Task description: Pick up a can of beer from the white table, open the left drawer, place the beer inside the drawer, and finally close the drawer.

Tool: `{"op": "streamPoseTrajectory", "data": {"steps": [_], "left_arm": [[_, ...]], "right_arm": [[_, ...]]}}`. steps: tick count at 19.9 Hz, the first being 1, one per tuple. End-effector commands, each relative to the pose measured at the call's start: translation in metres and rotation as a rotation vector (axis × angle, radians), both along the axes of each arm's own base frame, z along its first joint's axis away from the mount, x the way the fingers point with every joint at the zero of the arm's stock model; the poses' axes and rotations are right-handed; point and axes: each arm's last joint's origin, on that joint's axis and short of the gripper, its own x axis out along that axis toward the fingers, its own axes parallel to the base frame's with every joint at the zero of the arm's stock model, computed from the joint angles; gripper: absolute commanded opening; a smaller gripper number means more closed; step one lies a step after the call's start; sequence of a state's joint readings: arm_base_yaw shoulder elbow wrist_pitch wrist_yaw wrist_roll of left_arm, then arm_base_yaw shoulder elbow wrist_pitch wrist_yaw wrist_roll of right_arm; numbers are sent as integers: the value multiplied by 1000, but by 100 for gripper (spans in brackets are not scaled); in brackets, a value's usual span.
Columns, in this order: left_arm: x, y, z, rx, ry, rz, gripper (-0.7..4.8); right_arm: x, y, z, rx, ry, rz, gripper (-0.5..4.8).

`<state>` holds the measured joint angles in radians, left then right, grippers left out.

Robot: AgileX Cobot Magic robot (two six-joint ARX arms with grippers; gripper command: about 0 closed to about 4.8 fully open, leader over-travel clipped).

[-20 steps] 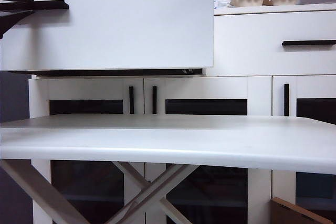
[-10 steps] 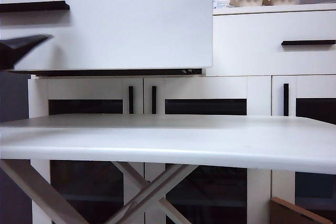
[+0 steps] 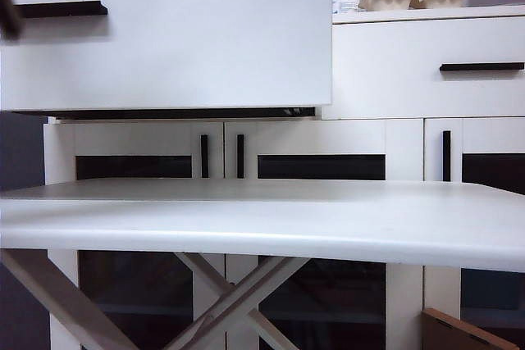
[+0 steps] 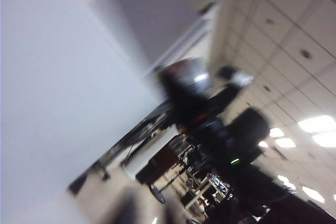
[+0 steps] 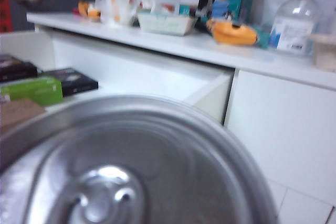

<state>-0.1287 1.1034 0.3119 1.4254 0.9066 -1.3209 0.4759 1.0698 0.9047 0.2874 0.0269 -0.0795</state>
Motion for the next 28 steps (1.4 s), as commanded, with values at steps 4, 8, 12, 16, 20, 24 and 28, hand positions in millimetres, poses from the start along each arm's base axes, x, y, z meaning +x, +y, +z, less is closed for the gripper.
{"op": "streamPoseTrajectory", "data": {"steps": [4, 8, 12, 16, 20, 24, 28], "left_arm": [[16, -4, 74, 33, -135, -87, -5], [29, -6, 151, 160, -251, -40, -5], [30, -4, 205, 465, -312, 203, -5], [24, -1, 253, 673, -365, 320, -5], [23, 1, 274, 757, -399, 397, -5], [21, 2, 280, 818, -423, 460, -5], [26, 2, 276, 839, -393, 457, -5]], "right_arm": [[-5, -2, 19, 71, -144, 4, -5], [-6, -2, 22, 84, -169, 4, -5], [-6, -2, 37, 99, -198, 3, -5], [9, 6, 60, 105, -217, 17, -5], [33, 21, 77, 79, -213, 108, -5], [57, 36, 84, 62, -203, 168, -5], [83, 52, 91, 48, -204, 235, -5]]}}
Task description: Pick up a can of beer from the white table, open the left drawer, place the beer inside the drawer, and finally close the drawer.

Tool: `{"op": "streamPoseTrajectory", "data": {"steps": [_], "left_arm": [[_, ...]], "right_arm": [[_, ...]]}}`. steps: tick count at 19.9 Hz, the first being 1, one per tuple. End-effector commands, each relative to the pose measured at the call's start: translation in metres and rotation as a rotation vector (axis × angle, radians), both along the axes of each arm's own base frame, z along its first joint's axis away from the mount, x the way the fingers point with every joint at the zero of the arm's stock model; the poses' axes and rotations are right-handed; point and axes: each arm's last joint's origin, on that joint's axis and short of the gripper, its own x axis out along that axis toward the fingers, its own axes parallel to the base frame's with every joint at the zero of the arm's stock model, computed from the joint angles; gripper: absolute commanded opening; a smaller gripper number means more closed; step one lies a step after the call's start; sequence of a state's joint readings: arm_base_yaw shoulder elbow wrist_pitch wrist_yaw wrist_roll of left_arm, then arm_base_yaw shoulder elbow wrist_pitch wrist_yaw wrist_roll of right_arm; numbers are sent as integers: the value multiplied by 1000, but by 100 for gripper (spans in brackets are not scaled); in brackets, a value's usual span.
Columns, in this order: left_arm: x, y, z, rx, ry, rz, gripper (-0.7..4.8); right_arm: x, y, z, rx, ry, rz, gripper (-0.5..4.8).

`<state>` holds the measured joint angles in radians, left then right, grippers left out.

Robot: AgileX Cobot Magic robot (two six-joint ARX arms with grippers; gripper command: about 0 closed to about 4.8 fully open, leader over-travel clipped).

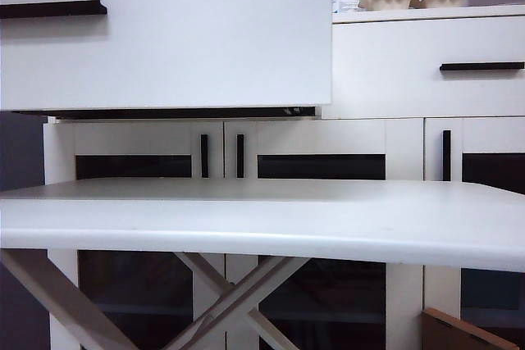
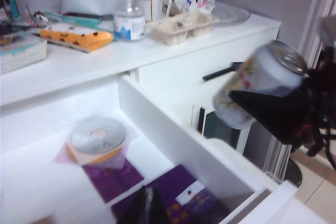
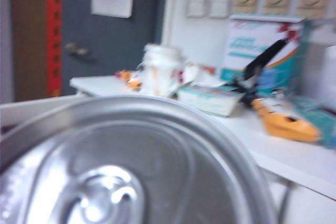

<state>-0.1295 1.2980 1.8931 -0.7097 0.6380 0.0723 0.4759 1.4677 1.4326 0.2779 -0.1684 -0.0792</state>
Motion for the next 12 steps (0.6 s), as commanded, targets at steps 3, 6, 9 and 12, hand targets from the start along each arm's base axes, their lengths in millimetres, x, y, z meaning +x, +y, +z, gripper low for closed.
{"op": "streamPoseTrajectory", "data": {"steps": [3, 6, 9, 12], "left_arm": [[6, -22, -6, 81, -21, 10, -5], [14, -41, -14, 123, 9, -14, -5], [18, -50, -19, 141, 33, 14, -5], [17, -50, -16, 136, 18, 12, -5]], "right_arm": [[23, 16, 17, 10, -51, 78, -5], [31, 25, 15, 43, -17, 106, -5], [32, 41, 8, 36, -4, 142, -5], [36, 54, -3, 23, 20, 169, -5]]}}
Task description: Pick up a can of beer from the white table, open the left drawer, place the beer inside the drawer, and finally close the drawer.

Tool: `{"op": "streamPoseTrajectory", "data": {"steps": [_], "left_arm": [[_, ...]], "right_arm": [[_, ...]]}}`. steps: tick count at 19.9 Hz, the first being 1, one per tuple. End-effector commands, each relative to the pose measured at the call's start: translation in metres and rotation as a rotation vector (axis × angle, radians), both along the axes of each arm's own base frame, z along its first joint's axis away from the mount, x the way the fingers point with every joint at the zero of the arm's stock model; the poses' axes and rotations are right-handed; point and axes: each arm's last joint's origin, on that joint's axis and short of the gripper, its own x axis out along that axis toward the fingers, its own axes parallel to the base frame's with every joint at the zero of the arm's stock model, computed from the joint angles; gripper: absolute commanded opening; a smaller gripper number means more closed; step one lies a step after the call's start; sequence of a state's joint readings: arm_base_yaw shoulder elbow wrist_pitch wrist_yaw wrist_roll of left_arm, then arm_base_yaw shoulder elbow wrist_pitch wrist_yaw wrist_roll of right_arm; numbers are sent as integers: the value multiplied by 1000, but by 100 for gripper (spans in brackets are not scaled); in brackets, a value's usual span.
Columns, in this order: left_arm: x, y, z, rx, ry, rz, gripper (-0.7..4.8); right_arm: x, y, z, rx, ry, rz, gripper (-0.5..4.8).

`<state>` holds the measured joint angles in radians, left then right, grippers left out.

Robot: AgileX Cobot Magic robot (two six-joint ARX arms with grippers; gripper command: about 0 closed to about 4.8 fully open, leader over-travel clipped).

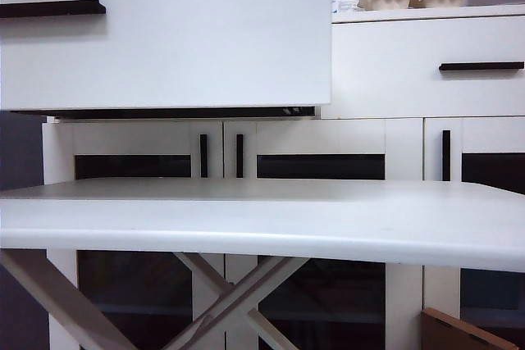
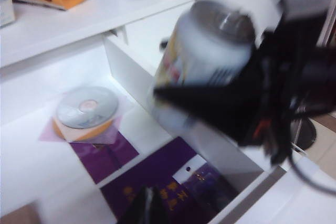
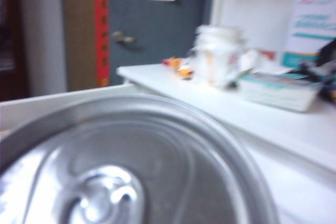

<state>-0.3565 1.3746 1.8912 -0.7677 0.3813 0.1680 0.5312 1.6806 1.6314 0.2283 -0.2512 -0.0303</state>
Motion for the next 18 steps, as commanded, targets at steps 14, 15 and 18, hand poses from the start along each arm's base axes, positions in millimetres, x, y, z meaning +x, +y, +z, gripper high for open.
{"op": "streamPoseTrajectory", "data": {"steps": [14, 15, 18], "left_arm": [[-5, 2, 11, -28, -57, -8, -5], [-5, 2, 11, -28, -57, -8, -5], [-5, 2, 11, -33, -53, -7, -5]], "right_arm": [[15, 30, -35, -64, 108, 62, -5], [15, 30, -37, -73, 122, 64, -5], [15, 32, -43, -98, 162, 68, -5]]}}
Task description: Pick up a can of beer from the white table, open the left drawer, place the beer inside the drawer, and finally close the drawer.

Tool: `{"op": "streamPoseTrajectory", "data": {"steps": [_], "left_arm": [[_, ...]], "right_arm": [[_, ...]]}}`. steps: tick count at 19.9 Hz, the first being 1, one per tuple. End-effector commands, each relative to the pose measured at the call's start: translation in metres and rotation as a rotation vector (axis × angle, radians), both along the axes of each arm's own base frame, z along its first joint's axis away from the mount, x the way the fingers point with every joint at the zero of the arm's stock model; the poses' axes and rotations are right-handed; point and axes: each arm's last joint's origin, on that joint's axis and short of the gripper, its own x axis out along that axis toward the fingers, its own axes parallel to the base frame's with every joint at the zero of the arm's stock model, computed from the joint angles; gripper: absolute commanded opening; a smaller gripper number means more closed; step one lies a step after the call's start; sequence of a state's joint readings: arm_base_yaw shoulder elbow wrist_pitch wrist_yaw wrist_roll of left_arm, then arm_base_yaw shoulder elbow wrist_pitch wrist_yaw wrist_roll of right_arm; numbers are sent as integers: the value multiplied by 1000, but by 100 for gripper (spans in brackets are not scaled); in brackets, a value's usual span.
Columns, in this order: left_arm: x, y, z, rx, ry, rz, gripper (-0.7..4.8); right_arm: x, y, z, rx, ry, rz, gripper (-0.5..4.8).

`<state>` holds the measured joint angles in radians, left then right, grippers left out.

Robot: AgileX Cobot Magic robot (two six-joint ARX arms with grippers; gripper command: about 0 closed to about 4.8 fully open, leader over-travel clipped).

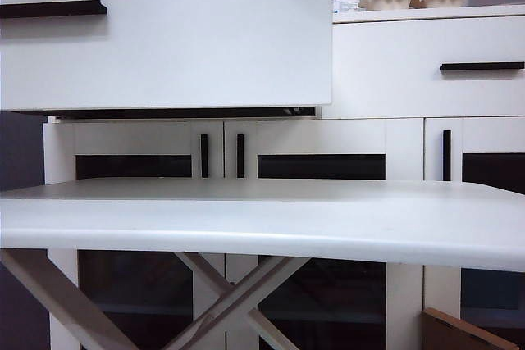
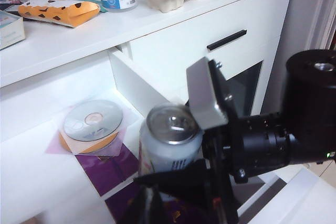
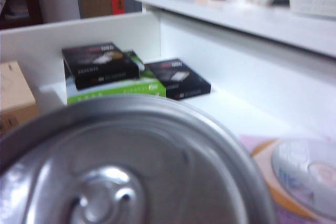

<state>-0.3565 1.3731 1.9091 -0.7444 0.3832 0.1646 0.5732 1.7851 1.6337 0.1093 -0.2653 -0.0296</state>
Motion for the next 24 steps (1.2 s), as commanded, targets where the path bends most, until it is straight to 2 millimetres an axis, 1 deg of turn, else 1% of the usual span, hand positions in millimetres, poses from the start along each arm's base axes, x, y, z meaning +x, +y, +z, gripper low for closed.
{"op": "streamPoseTrajectory", "data": {"steps": [1, 7, 8, 10, 11, 15, 17, 19, 22, 23, 24], "left_arm": [[-3, 0, 4, -16, -13, -15, -5], [-3, 0, 2, -14, 2, -27, -5], [-3, 0, 2, -14, 1, -27, -5], [-3, 0, 2, -14, 2, -27, -5], [-3, 0, 2, -13, 3, -27, -5], [-3, 0, 2, -11, 9, -27, -5], [-3, 0, 2, -11, 8, -27, -5], [-3, 0, 2, -11, 8, -27, -5], [-3, 0, 2, -11, 7, -27, -5], [-3, 0, 2, -11, 7, -27, -5], [-3, 0, 2, -11, 7, -27, -5]], "right_arm": [[-3, 1, 6, 10, -9, 12, -5], [-3, 1, 1, -23, 42, 14, 1], [-4, 1, 1, -22, 42, 34, 83], [-4, 2, 1, -20, 41, 57, 344], [-4, 2, 1, -20, 42, 57, 378], [-5, 1, 2, -19, 41, 57, 378], [-5, 1, 6, -17, 37, 57, 377], [-6, 1, 13, -13, 31, 58, 377], [-9, -1, 32, -5, 17, 57, 376], [-10, -2, 37, -1, 11, 52, 328], [-11, -4, 40, 2, 5, 34, 182]]}}
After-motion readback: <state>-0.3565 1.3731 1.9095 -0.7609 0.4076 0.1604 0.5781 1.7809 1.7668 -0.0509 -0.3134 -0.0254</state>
